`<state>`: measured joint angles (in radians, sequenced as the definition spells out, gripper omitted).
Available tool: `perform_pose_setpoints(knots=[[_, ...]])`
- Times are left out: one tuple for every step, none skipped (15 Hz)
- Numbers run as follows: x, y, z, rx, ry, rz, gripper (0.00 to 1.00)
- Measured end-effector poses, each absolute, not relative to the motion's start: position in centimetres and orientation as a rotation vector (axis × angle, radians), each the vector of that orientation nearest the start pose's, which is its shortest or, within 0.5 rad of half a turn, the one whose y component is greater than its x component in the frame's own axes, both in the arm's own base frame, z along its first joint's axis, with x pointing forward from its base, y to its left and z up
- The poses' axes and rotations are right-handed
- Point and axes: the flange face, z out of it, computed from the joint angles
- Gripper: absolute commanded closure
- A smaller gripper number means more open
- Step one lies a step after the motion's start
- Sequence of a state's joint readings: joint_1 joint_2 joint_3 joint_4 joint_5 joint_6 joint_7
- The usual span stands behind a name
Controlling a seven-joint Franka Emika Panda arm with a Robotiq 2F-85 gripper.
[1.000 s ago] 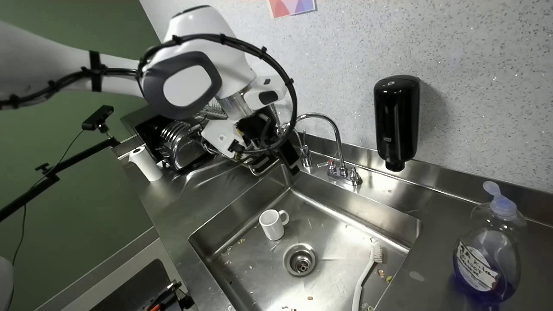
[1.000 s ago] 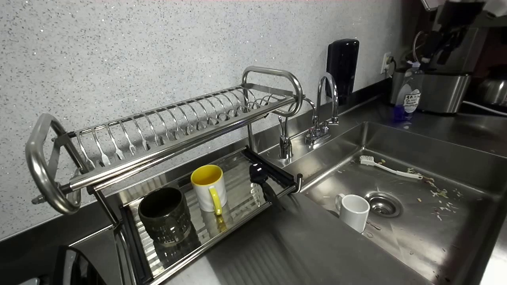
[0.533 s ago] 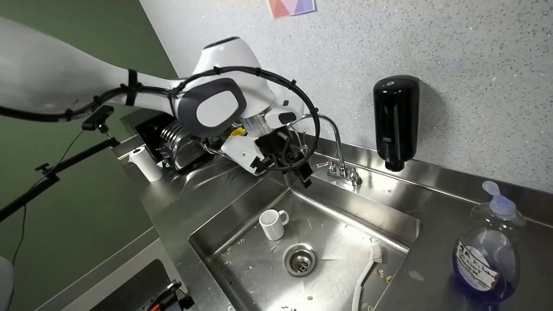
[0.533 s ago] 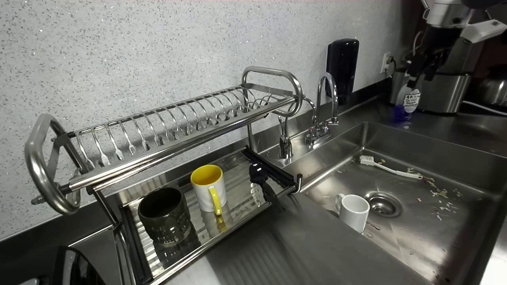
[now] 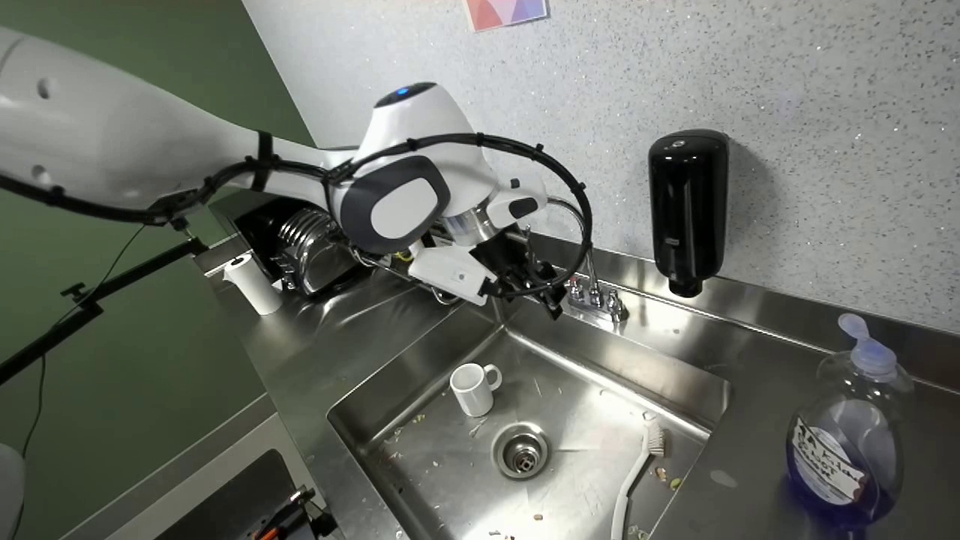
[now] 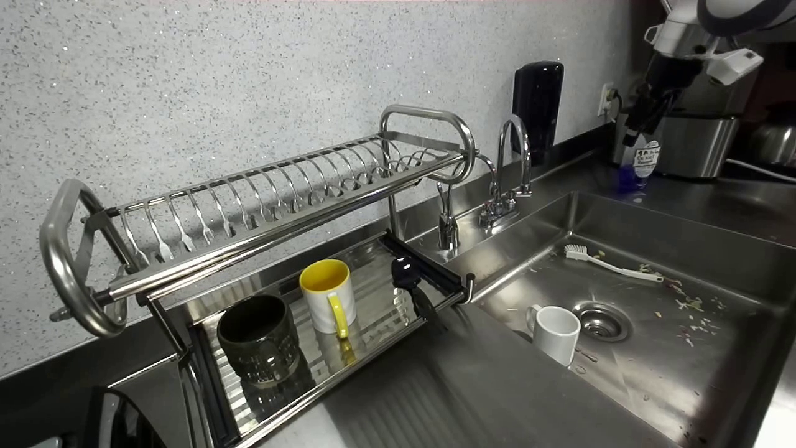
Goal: Push the right tap lever forward
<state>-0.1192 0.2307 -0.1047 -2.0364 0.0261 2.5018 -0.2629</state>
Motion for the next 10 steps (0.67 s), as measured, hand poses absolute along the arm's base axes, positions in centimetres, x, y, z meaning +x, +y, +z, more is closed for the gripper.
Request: perform_pose_setpoints(knots=[[60.4, -13.5, 34.5, -3.173, -0.100, -0.362, 0.00], [61.4, -13.5, 33.4, -3.162, -0.159, -0.357, 0.00], [62.4, -13.7, 32.4, -3.158, -0.210, -0.353, 0.00], [63.5, -13.8, 31.4, -3.155, -0.254, -0.356, 0.00], [64.5, -14.0, 30.5, -3.151, -0.285, -0.359, 0.00], [65.6, -14.0, 29.6, -3.146, -0.304, -0.364, 0.00], [66.8, -14.1, 28.8, -3.140, -0.318, -0.372, 0.00], [67.9, -14.1, 28.1, -3.133, -0.323, -0.382, 0.00], [69.0, -14.1, 27.3, -3.128, -0.325, -0.393, 0.00], [70.1, -14.1, 26.6, -3.124, -0.325, -0.406, 0.00]])
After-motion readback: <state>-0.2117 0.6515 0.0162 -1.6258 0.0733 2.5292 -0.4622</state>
